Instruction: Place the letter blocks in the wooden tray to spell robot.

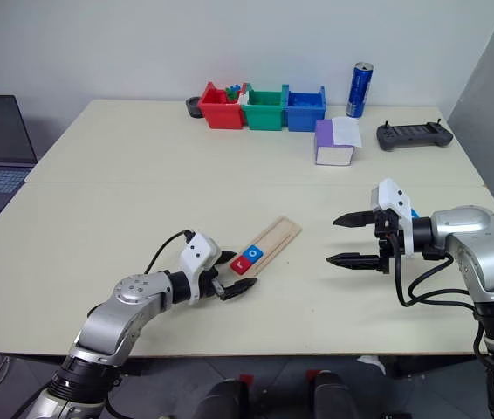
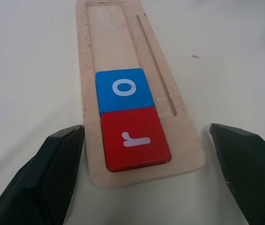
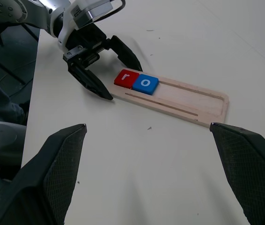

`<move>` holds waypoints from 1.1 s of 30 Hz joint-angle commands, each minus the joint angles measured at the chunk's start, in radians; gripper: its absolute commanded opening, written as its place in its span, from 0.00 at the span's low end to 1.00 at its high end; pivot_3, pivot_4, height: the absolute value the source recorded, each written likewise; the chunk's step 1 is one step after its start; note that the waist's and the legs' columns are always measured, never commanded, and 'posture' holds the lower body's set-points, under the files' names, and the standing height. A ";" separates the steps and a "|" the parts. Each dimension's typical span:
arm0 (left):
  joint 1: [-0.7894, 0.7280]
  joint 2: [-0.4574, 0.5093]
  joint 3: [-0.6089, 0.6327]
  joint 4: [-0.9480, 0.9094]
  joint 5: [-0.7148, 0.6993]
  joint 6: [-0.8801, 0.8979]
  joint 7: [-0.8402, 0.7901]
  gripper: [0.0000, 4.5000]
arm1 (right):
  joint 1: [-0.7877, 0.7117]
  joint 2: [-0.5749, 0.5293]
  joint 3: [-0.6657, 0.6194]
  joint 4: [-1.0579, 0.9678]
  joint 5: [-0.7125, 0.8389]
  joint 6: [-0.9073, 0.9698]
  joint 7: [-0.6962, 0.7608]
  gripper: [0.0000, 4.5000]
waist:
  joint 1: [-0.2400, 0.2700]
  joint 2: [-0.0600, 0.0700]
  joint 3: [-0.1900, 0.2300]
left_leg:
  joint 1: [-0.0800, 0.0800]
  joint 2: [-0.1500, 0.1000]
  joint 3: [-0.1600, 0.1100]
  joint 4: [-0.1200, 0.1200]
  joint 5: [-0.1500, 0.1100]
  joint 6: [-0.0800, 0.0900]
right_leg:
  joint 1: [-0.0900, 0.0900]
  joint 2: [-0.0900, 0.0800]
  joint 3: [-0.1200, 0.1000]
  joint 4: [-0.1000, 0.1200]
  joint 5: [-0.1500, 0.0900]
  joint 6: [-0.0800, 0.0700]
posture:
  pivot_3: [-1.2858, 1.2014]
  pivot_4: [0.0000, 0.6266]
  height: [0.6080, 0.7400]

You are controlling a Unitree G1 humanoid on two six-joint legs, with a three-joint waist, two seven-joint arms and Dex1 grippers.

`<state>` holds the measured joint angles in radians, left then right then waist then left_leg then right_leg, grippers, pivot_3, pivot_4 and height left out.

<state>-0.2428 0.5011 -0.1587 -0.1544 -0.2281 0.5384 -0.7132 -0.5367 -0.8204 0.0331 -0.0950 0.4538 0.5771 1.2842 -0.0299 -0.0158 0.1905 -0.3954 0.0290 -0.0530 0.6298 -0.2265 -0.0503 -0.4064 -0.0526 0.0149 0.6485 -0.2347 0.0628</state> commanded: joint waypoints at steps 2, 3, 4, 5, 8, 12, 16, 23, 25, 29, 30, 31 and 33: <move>-0.010 0.017 -0.024 -0.035 0.044 0.013 0.018 1.00 | -0.030 -0.004 -0.006 -0.012 0.009 -0.010 0.002 1.00 | 0.000 0.000 0.000 | 0.000 0.000 0.000 0.000 0.000 0.000 | 0.000 0.000 0.000 0.000 0.000 0.000 | 0.52 0.24 1.00; -0.011 0.022 -0.033 -0.037 0.055 0.015 0.019 1.00 | -0.032 -0.004 -0.004 -0.010 0.008 -0.010 0.003 1.00 | 0.000 0.000 0.000 | 0.000 0.000 0.000 0.000 0.000 0.000 | 0.000 0.000 0.000 0.000 0.000 0.000 | 0.52 0.24 1.00; -0.011 0.025 -0.039 -0.039 0.065 0.021 0.022 1.00 | -0.034 -0.004 -0.004 -0.009 0.008 -0.011 0.005 1.00 | 0.000 0.000 0.000 | 0.000 0.000 0.000 0.000 0.000 0.000 | 0.000 0.000 0.000 0.000 0.000 0.000 | 0.52 0.24 1.00; -0.011 0.024 -0.042 -0.041 0.070 0.029 0.026 1.00 | -0.039 -0.004 -0.003 -0.008 0.008 -0.011 0.005 1.00 | 0.000 0.000 0.000 | 0.000 0.000 0.000 0.000 0.000 0.000 | 0.000 0.000 0.000 0.000 0.000 0.000 | 0.52 0.24 1.00; -0.015 0.020 -0.046 -0.047 0.074 0.049 0.034 1.00 | -0.050 -0.004 0.000 -0.004 0.007 -0.013 0.006 1.00 | -0.001 0.000 0.000 | 0.000 0.000 0.000 0.000 0.000 0.000 | 0.000 0.000 0.000 0.000 0.000 0.000 | 0.52 0.24 1.00; -0.025 0.023 -0.048 -0.049 0.086 0.079 0.046 1.00 | -0.050 -0.007 -0.001 -0.004 0.008 -0.015 0.006 1.00 | 0.000 0.000 0.000 | 0.000 0.000 0.000 0.000 0.000 0.000 | 0.000 0.000 0.000 0.000 0.000 0.000 | 0.52 0.24 1.00; -0.038 0.026 -0.056 -0.047 0.100 0.095 0.049 0.96 | -0.044 -0.012 -0.007 -0.011 0.009 -0.014 0.002 1.00 | 0.000 0.000 0.000 | 0.000 0.000 0.000 0.000 0.000 0.000 | 0.000 0.000 0.000 0.001 0.000 0.000 | 0.52 0.24 1.00; -0.033 0.020 -0.041 -0.047 0.081 0.102 0.049 0.75 | -0.039 -0.015 -0.013 -0.020 0.011 -0.010 -0.005 1.00 | 0.000 0.000 0.000 | 0.001 0.000 0.000 0.000 0.000 0.000 | 0.000 0.000 0.000 0.001 0.000 0.000 | 0.52 0.24 1.00; -0.033 0.027 -0.036 -0.044 0.079 0.100 0.045 0.75 | -0.038 -0.016 -0.014 -0.021 0.011 -0.010 -0.006 1.00 | 0.000 0.000 0.000 | 0.001 0.000 0.000 0.000 0.000 0.000 | 0.000 0.000 0.000 0.001 0.000 0.000 | 0.52 0.24 1.00; -0.042 0.052 -0.029 -0.027 0.082 0.071 0.023 0.75 | -0.036 -0.021 -0.014 -0.017 0.009 -0.012 -0.005 1.00 | -0.002 0.000 0.000 | 0.001 0.000 0.000 0.000 0.000 0.000 | 0.000 0.000 0.000 0.001 0.000 0.000 | 0.52 0.24 1.00; -0.047 0.060 -0.027 -0.021 0.084 0.059 0.015 0.75 | -0.036 -0.022 -0.013 -0.017 0.008 -0.012 -0.004 1.00 | -0.002 0.000 0.000 | 0.001 0.000 0.000 0.000 0.000 0.000 | 0.000 0.000 0.000 0.001 0.000 0.000 | 0.52 0.24 1.00; -0.053 0.071 -0.026 -0.012 0.086 0.038 0.002 0.75 | -0.036 -0.023 -0.012 -0.017 0.008 -0.012 -0.004 1.00 | -0.002 0.000 0.000 | 0.001 0.000 0.000 0.000 0.000 0.000 | 0.000 0.000 0.000 0.001 0.000 0.000 | 0.52 0.24 1.00; -0.070 0.090 -0.020 0.010 0.084 -0.014 -0.030 0.75 | -0.037 -0.025 -0.011 -0.015 0.008 -0.013 -0.001 1.00 | -0.002 0.000 0.000 | 0.001 0.000 0.000 0.000 0.000 0.000 | 0.000 0.000 0.000 0.001 0.000 0.000 | 0.52 0.24 1.00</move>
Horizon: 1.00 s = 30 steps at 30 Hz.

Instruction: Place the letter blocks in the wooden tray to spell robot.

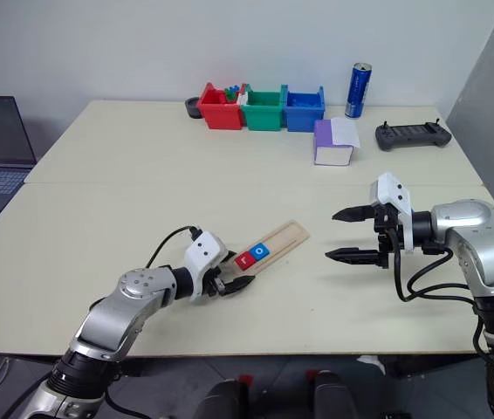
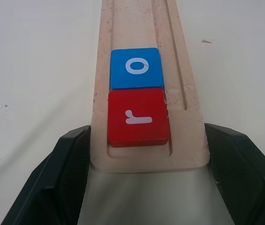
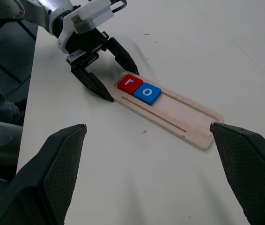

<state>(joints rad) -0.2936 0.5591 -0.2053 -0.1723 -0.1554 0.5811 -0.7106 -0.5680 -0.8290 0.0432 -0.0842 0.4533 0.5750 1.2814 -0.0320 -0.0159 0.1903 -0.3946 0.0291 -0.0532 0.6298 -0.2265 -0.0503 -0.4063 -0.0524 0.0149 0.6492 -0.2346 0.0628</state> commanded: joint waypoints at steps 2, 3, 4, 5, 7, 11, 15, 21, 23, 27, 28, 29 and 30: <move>-0.037 0.055 0.024 0.055 0.010 -0.139 -0.082 0.75 | -0.007 -0.019 -0.020 -0.023 0.008 -0.012 0.004 1.00 | 0.000 0.000 0.000 | 0.000 0.000 0.000 0.000 0.000 0.000 | 0.000 0.000 0.000 0.000 0.000 0.000 | 0.52 0.24 1.00; -0.044 0.068 0.017 0.071 0.014 -0.191 -0.113 0.75 | -0.008 -0.020 -0.019 -0.022 0.007 -0.013 0.007 1.00 | 0.001 0.000 0.000 | 0.000 0.000 0.000 0.000 0.000 0.000 | 0.000 0.000 0.000 0.000 0.000 0.000 | 0.52 0.24 1.00; -0.048 0.075 0.015 0.085 0.002 -0.244 -0.153 0.75 | -0.009 -0.022 -0.018 -0.021 0.006 -0.013 0.011 1.00 | 0.001 0.000 0.000 | 0.000 0.000 0.000 0.000 0.000 0.000 | 0.000 0.000 0.000 0.000 0.000 0.000 | 0.52 0.24 1.00; -0.053 0.076 0.021 0.099 -0.017 -0.284 -0.189 0.75 | -0.008 -0.025 -0.017 -0.022 0.006 -0.013 0.015 1.00 | 0.002 0.000 0.000 | -0.001 0.000 0.000 0.000 0.000 0.000 | 0.000 0.000 0.000 -0.001 0.000 0.000 | 0.52 0.24 1.00; -0.070 0.074 0.031 0.128 -0.051 -0.346 -0.256 0.75 | -0.002 -0.037 -0.014 -0.027 0.008 -0.011 0.027 1.00 | 0.003 0.000 0.000 | -0.001 0.000 0.000 0.000 0.000 0.000 | 0.000 0.000 0.000 -0.001 0.000 0.000 | 0.52 0.24 1.00; -0.129 0.080 0.025 0.190 -0.082 -0.414 -0.382 0.75 | 0.020 -0.080 -0.017 -0.025 0.000 -0.015 0.055 1.00 | 0.005 0.000 0.000 | -0.003 0.000 0.000 0.000 0.000 0.000 | -0.001 0.000 -0.001 -0.002 0.002 -0.003 | 0.52 0.24 1.00; -0.214 0.075 -0.016 0.282 -0.063 -0.454 -0.488 0.75 | 0.068 -0.159 -0.033 0.014 -0.032 -0.039 0.075 1.00 | 0.007 0.000 0.000 | -0.003 0.000 0.000 0.000 0.000 0.000 | -0.001 0.000 -0.001 -0.002 0.000 -0.001 | 0.52 0.24 1.00; -0.325 0.035 -0.095 0.369 -0.047 -0.437 -0.621 0.75 | 0.202 -0.255 -0.200 0.036 0.011 -0.095 0.117 1.00 | 0.007 0.000 0.000 | -0.003 0.000 0.000 0.000 0.000 0.000 | -0.001 0.000 -0.001 -0.002 0.000 0.000 | 0.52 0.24 1.00; -0.342 0.018 -0.107 0.388 -0.039 -0.446 -0.638 0.75 | 0.240 -0.272 -0.257 0.031 0.027 -0.099 0.117 1.00 | 0.005 0.000 0.000 | -0.003 -0.001 0.000 0.000 0.000 0.000 | -0.001 0.000 0.000 -0.002 0.000 0.000 | 0.52 0.24 1.00; -0.368 -0.025 -0.129 0.431 -0.018 -0.464 -0.647 0.75 | 0.309 -0.302 -0.371 0.021 0.053 -0.082 0.113 1.00 | -0.001 0.000 0.000 | -0.002 -0.001 0.000 0.000 0.000 0.000 | -0.001 0.000 0.000 -0.002 0.000 0.000 | 0.52 0.24 1.00; -0.371 -0.035 -0.131 0.439 -0.013 -0.470 -0.646 0.75 | 0.328 -0.308 -0.387 0.014 0.054 -0.080 0.113 1.00 | -0.001 0.000 0.000 | -0.002 -0.001 0.000 0.000 0.000 0.000 | -0.001 0.000 0.000 -0.001 0.000 0.000 | 0.52 0.24 1.00; -0.372 -0.047 -0.134 0.447 -0.007 -0.475 -0.641 0.75 | 0.345 -0.312 -0.398 0.006 0.055 -0.079 0.113 1.00 | -0.001 0.000 0.000 | -0.002 -0.001 0.000 0.000 0.000 0.000 | -0.001 0.000 0.000 -0.001 0.000 0.000 | 0.52 0.24 1.00; -0.370 -0.056 -0.138 0.452 -0.001 -0.480 -0.636 0.75 | 0.361 -0.316 -0.407 -0.003 0.058 -0.077 0.113 1.00 | 0.000 0.000 0.000 | -0.002 -0.001 0.000 0.001 0.000 0.000 | -0.001 0.000 0.000 -0.001 0.000 0.000 | 0.52 0.24 1.00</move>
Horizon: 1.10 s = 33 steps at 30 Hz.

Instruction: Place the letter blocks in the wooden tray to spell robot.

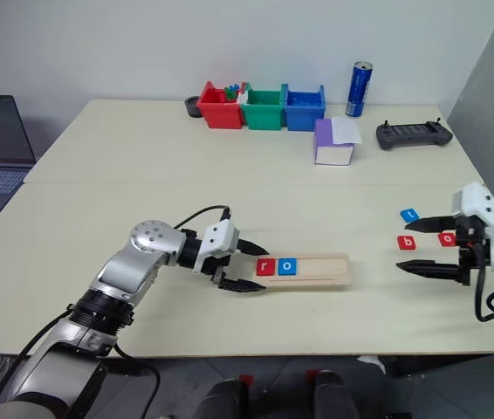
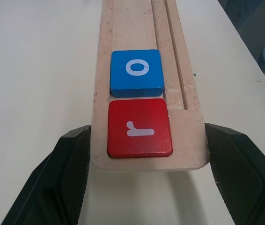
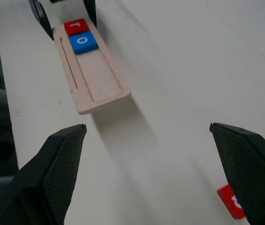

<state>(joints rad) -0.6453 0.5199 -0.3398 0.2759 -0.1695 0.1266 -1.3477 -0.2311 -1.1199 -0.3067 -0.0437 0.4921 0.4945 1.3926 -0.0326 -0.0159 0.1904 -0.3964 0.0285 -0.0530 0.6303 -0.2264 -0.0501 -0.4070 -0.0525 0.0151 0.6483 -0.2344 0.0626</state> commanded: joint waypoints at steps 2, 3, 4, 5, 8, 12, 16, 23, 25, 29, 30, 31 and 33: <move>-0.011 -0.036 -0.015 0.016 0.035 -0.047 0.016 0.75 | 0.043 -0.025 -0.065 -0.056 0.024 0.004 -0.003 1.00 | 0.000 0.000 0.000 | 0.000 0.000 0.000 0.000 0.000 0.000 | 0.000 0.000 0.000 0.000 0.000 0.000 | 0.52 0.24 1.00; -0.005 -0.044 -0.023 0.021 0.050 -0.058 0.025 0.75 | 0.049 -0.023 -0.065 -0.063 0.026 0.007 -0.008 1.00 | 0.000 0.000 0.000 | 0.000 0.000 0.000 0.001 0.000 0.000 | 0.000 0.000 0.000 0.000 0.000 0.000 | 0.52 0.24 1.00; 0.000 -0.051 -0.029 0.025 0.062 -0.069 0.031 0.75 | 0.051 -0.021 -0.063 -0.069 0.027 0.009 -0.013 1.00 | 0.000 0.000 0.000 | 0.000 0.000 0.000 0.001 0.000 0.000 | 0.000 0.000 0.000 0.000 0.000 0.001 | 0.52 0.24 1.00; 0.008 -0.062 -0.033 0.023 0.067 -0.070 0.038 0.75 | 0.054 -0.019 -0.060 -0.078 0.029 0.013 -0.018 1.00 | 0.000 0.000 0.000 | 0.000 0.000 0.000 0.001 0.000 0.000 | 0.000 0.000 0.000 0.000 0.000 0.001 | 0.52 0.24 1.00; 0.027 -0.088 -0.039 0.010 0.078 -0.066 0.059 0.75 | 0.061 -0.016 -0.058 -0.099 0.035 0.026 -0.028 1.00 | 0.001 0.000 0.000 | 0.000 0.000 0.000 0.001 0.000 0.000 | 0.000 0.000 0.000 0.000 0.000 0.001 | 0.52 0.24 1.00; 0.033 -0.102 -0.045 0.011 0.105 -0.062 0.086 0.75 | 0.063 -0.017 -0.056 -0.107 0.038 0.035 -0.034 1.00 | 0.002 0.000 0.000 | -0.001 0.000 0.000 0.001 0.000 0.000 | 0.000 0.000 0.000 0.000 0.000 0.001 | 0.52 0.24 1.00; 0.035 -0.108 -0.055 0.022 0.126 -0.074 0.097 0.75 | 0.063 -0.020 -0.054 -0.108 0.040 0.037 -0.036 1.00 | 0.002 0.000 0.000 | 0.000 0.000 0.000 0.001 0.000 0.000 | 0.000 0.000 0.000 0.000 0.000 0.001 | 0.52 0.24 1.00; 0.015 -0.145 -0.055 0.061 0.156 -0.095 0.132 0.75 | 0.068 -0.024 -0.051 -0.105 0.037 0.042 -0.047 1.00 | 0.003 0.000 0.000 | 0.000 0.000 0.000 0.001 0.000 0.000 | 0.000 0.000 0.000 0.000 0.000 0.001 | 0.52 0.24 1.00; 0.017 -0.156 -0.054 0.062 0.161 -0.090 0.142 0.75 | 0.069 -0.023 -0.051 -0.108 0.039 0.045 -0.050 1.00 | 0.003 0.000 0.000 | 0.000 0.000 0.000 0.001 0.000 0.000 | 0.000 0.000 0.000 0.000 0.000 0.001 | 0.52 0.24 1.00; 0.024 -0.168 -0.047 0.057 0.154 -0.079 0.151 0.75 | 0.072 -0.021 -0.054 -0.110 0.040 0.050 -0.060 1.00 | 0.003 0.000 0.000 | 0.000 0.000 0.000 0.001 0.000 0.000 | 0.000 0.000 0.000 0.000 0.000 0.001 | 0.52 0.24 1.00; 0.024 -0.168 -0.048 0.056 0.155 -0.080 0.149 0.75 | 0.073 -0.021 -0.055 -0.110 0.040 0.050 -0.060 1.00 | 0.003 0.000 0.000 | 0.000 0.000 0.000 0.001 0.000 0.000 | 0.000 0.000 0.000 0.000 0.000 0.001 | 0.52 0.24 1.00; 0.024 -0.168 -0.050 0.054 0.157 -0.082 0.146 0.75 | 0.074 -0.021 -0.055 -0.111 0.041 0.049 -0.061 1.00 | 0.003 0.000 0.000 | 0.000 0.000 0.000 0.001 0.000 0.000 | 0.000 0.000 0.000 0.000 0.000 0.001 | 0.52 0.24 1.00; 0.024 -0.168 -0.052 0.052 0.158 -0.083 0.142 0.75 | 0.074 -0.020 -0.054 -0.112 0.043 0.050 -0.065 1.00 | 0.003 0.000 0.000 | 0.000 0.000 0.000 0.001 0.000 0.000 | 0.000 0.000 0.000 0.000 0.000 0.001 | 0.52 0.24 1.00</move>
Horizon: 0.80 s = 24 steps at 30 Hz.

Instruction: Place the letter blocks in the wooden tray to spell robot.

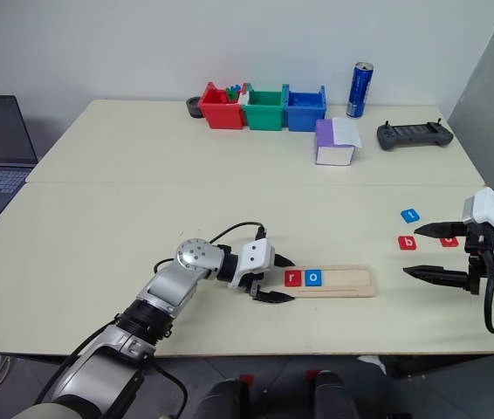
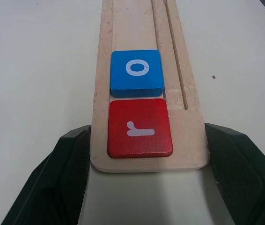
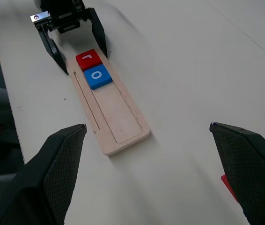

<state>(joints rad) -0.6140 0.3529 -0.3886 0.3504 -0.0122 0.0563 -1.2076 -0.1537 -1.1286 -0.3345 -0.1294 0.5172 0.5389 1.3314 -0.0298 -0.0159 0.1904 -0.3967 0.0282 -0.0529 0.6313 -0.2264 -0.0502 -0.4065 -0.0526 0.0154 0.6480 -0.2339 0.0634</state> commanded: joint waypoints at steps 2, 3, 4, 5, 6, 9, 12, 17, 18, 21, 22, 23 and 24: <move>-0.007 -0.002 -0.005 -0.023 0.002 -0.013 -0.001 0.75 | -0.006 -0.011 -0.021 -0.027 0.019 0.005 -0.008 1.00 | 0.000 0.000 0.000 | 0.000 0.000 0.000 0.000 0.000 0.000 | 0.000 0.000 0.000 0.000 0.000 0.000 | 0.52 0.24 1.00; -0.007 -0.003 -0.007 -0.024 0.004 -0.014 0.000 0.75 | -0.008 -0.010 -0.019 -0.027 0.020 0.005 -0.010 1.00 | 0.000 0.000 0.000 | 0.000 0.000 0.000 0.000 0.000 0.000 | 0.000 0.000 0.000 0.000 0.000 0.000 | 0.52 0.24 1.00; -0.007 -0.004 -0.009 -0.025 0.006 -0.012 -0.002 0.75 | -0.009 -0.010 -0.018 -0.027 0.021 0.005 -0.012 1.00 | 0.000 0.000 0.000 | 0.000 0.000 0.000 0.000 0.000 0.000 | 0.000 0.000 0.000 0.000 0.000 0.000 | 0.52 0.24 1.00; -0.006 -0.004 -0.011 -0.026 0.008 -0.012 -0.003 0.75 | -0.009 -0.010 -0.017 -0.028 0.022 0.005 -0.014 1.00 | 0.000 0.000 0.000 | 0.000 0.000 0.000 0.000 0.000 0.000 | 0.000 0.000 0.000 0.000 0.000 0.000 | 0.52 0.24 1.00; -0.006 -0.007 -0.012 -0.026 0.009 -0.011 -0.002 0.75 | -0.009 -0.010 -0.017 -0.029 0.024 0.005 -0.015 1.00 | 0.000 0.000 0.000 | 0.000 0.000 0.000 0.000 0.000 0.000 | 0.000 0.000 0.000 0.000 0.000 0.000 | 0.52 0.24 1.00; -0.006 -0.007 -0.018 -0.031 0.014 0.008 -0.004 0.75 | -0.008 -0.010 -0.017 -0.032 0.028 0.007 -0.018 1.00 | 0.000 0.000 0.000 | 0.000 0.000 0.000 0.000 0.000 0.000 | 0.000 0.000 0.000 0.000 0.000 0.000 | 0.52 0.24 1.00; -0.016 -0.017 -0.020 -0.023 0.038 0.021 0.029 0.75 | -0.006 -0.011 -0.017 -0.034 0.035 0.017 -0.018 1.00 | 0.000 0.000 0.000 | 0.000 0.000 0.000 0.000 0.000 0.000 | 0.000 0.000 0.000 0.000 0.000 0.000 | 0.52 0.24 1.00; -0.031 -0.031 -0.014 -0.017 0.035 0.050 0.031 0.91 | -0.005 -0.006 -0.013 -0.045 0.039 0.027 -0.020 1.00 | 0.001 0.000 0.000 | 0.000 0.000 0.000 0.001 0.000 0.000 | 0.001 0.000 0.000 0.000 0.000 0.001 | 0.52 0.24 1.00; -0.034 -0.033 -0.012 -0.016 0.034 0.057 0.031 0.97 | -0.007 -0.006 -0.012 -0.046 0.040 0.029 -0.021 1.00 | 0.001 0.000 0.000 | 0.000 0.000 0.000 0.002 0.000 0.000 | 0.001 0.000 0.000 0.000 0.001 0.001 | 0.52 0.24 1.00; -0.038 -0.034 -0.011 -0.021 0.030 0.067 0.020 1.00 | -0.010 -0.006 -0.010 -0.047 0.041 0.032 -0.022 1.00 | 0.000 0.000 0.000 | 0.000 0.000 0.000 0.002 0.000 0.000 | 0.001 0.000 0.000 0.000 0.001 0.001 | 0.52 0.24 1.00; -0.038 -0.032 -0.011 -0.025 0.031 0.068 0.018 1.00 | -0.009 -0.006 -0.010 -0.048 0.041 0.032 -0.022 1.00 | 0.000 0.000 0.000 | 0.000 0.000 0.000 0.002 0.000 0.000 | 0.001 0.000 0.000 0.000 0.001 0.001 | 0.52 0.24 1.00; -0.037 -0.030 -0.011 -0.030 0.030 0.070 0.017 1.00 | -0.009 -0.006 -0.010 -0.049 0.041 0.033 -0.022 1.00 | 0.000 0.000 0.000 | 0.000 0.000 0.000 0.002 0.000 0.000 | 0.001 0.000 0.000 0.000 0.001 0.001 | 0.52 0.24 1.00; -0.036 -0.027 -0.010 -0.037 0.030 0.072 0.013 1.00 | -0.010 -0.006 -0.010 -0.048 0.040 0.033 -0.022 1.00 | 0.000 0.000 0.000 | 0.000 0.000 0.000 0.002 0.000 0.000 | 0.001 0.000 0.000 0.000 0.001 0.001 | 0.52 0.24 1.00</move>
<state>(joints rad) -0.6378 0.3244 -0.3903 0.3473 0.0211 0.1264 -1.1902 -0.1516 -1.1284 -0.3307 -0.1558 0.5343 0.5741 1.3076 -0.0295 -0.0158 0.1904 -0.3966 0.0282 -0.0530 0.6331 -0.2264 -0.0502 -0.4056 -0.0526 0.0154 0.6480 -0.2333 0.0644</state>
